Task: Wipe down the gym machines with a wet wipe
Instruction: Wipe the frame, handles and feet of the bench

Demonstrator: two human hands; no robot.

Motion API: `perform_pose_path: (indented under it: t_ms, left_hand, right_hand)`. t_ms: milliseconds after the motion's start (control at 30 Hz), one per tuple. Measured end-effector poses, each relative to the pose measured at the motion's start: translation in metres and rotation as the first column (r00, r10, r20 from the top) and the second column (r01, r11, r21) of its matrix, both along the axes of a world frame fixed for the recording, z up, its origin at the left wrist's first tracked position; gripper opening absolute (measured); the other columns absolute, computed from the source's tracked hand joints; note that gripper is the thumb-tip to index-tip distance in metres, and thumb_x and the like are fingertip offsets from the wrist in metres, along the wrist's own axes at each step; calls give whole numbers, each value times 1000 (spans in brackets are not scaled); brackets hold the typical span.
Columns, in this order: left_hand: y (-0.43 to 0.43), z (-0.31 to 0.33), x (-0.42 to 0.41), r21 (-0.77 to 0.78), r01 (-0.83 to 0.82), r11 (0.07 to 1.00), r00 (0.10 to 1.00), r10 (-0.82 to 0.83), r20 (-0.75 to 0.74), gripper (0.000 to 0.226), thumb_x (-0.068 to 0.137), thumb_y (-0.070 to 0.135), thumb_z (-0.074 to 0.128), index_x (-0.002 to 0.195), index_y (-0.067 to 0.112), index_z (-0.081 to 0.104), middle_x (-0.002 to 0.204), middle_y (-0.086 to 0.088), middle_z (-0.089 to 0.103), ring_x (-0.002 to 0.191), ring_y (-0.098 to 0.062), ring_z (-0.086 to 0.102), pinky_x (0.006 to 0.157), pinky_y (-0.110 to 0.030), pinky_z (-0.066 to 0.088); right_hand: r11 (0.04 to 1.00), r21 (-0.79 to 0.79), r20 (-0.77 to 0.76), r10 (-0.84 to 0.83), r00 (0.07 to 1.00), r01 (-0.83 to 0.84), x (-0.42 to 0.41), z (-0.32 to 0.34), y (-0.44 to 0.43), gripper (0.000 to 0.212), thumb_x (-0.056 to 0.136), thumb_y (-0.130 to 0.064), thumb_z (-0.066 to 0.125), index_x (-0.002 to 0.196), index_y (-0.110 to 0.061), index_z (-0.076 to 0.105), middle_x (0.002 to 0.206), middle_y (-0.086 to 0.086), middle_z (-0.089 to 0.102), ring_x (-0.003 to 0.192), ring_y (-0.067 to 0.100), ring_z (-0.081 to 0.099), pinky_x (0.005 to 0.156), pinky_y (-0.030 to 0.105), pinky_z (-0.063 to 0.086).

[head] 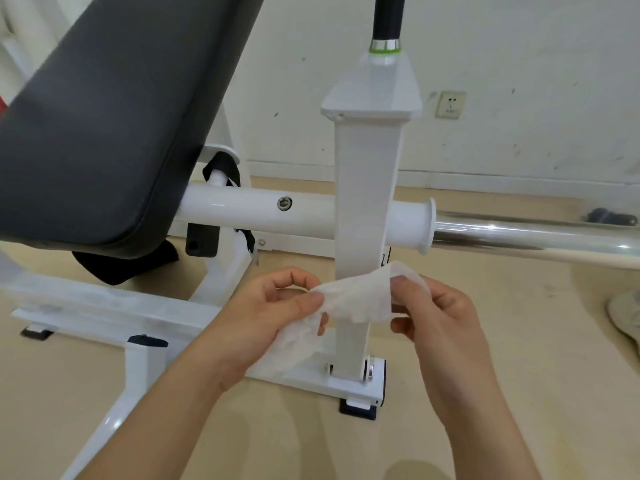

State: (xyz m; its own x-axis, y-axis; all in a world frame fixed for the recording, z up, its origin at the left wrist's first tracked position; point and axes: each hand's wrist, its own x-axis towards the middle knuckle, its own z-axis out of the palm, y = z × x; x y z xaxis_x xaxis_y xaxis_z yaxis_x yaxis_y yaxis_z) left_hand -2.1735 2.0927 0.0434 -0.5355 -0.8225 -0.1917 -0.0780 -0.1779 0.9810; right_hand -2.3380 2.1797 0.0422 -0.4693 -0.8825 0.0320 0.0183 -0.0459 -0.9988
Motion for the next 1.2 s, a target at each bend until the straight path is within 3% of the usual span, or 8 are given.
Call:
perform_pose_path:
  t_ms: [167,267,400,633,700,967,1100,1200]
  left_hand:
    - [37,2,-3,-561,104,821,939,104,327,51,65,43,81,108,45,54,117,20,55,111,-1,53,88,-23,46]
    - [49,3,-15,-509,163,845,938,29,347,51,60,53,77,105,50,54,111,21,59,104,1,56,85,-18,46]
    - [39,8,-22,-419,-81,904,986,135,101,6,80,32,73,83,27,75,76,5,67,71,-10,58,64,-14,44]
    - [32,20,-36,-278,-146,950,989,140,-42,28,85,36,63,91,13,77,93,-17,72,86,-36,66,82,-47,51]
    - [36,26,-38,-259,-186,948,981,167,-93,28,87,36,65,93,12,77,96,-17,73,94,-36,68,87,-48,52]
    - [17,30,-30,-445,-292,847,944,330,7,29,68,8,76,93,17,65,91,-4,71,83,-20,62,69,-25,53]
    - [14,35,-35,-507,-109,855,960,223,169,45,57,41,80,95,20,67,90,-5,71,84,-24,63,77,-36,53]
    - [16,33,-38,-475,-188,860,960,262,95,30,67,34,86,85,14,74,86,-14,72,79,-27,63,75,-35,53]
  right_hand:
    - [998,-60,-193,-12,981,0,-3,5,0,28,72,-15,63,55,3,50,55,17,39,50,11,35,45,19,28]
    - [992,-38,-238,111,965,-123,-3,10,-2,17,64,-22,60,56,-7,59,61,10,56,54,11,46,49,20,36]
    - [981,-55,-166,175,970,-186,-26,8,-4,18,67,-5,69,57,-9,54,76,3,69,69,12,59,62,27,44]
    - [942,-269,397,296,869,-198,-24,-8,-13,18,74,-17,71,91,-14,67,89,6,71,81,21,66,75,29,52]
    - [901,-294,377,415,828,-318,-21,-11,-13,35,77,-21,72,110,-8,67,105,13,72,97,28,69,82,33,56]
    - [951,-221,226,267,937,-217,-20,-14,-23,35,77,-34,75,84,-1,66,82,33,59,69,21,52,63,36,42]
    - [895,-287,90,379,921,-340,-18,-2,-30,10,83,-19,74,78,-11,72,71,10,66,67,9,55,61,23,44]
    - [871,-235,36,451,892,-430,-27,7,-32,6,83,-17,73,77,-18,76,71,-6,71,66,4,62,61,18,47]
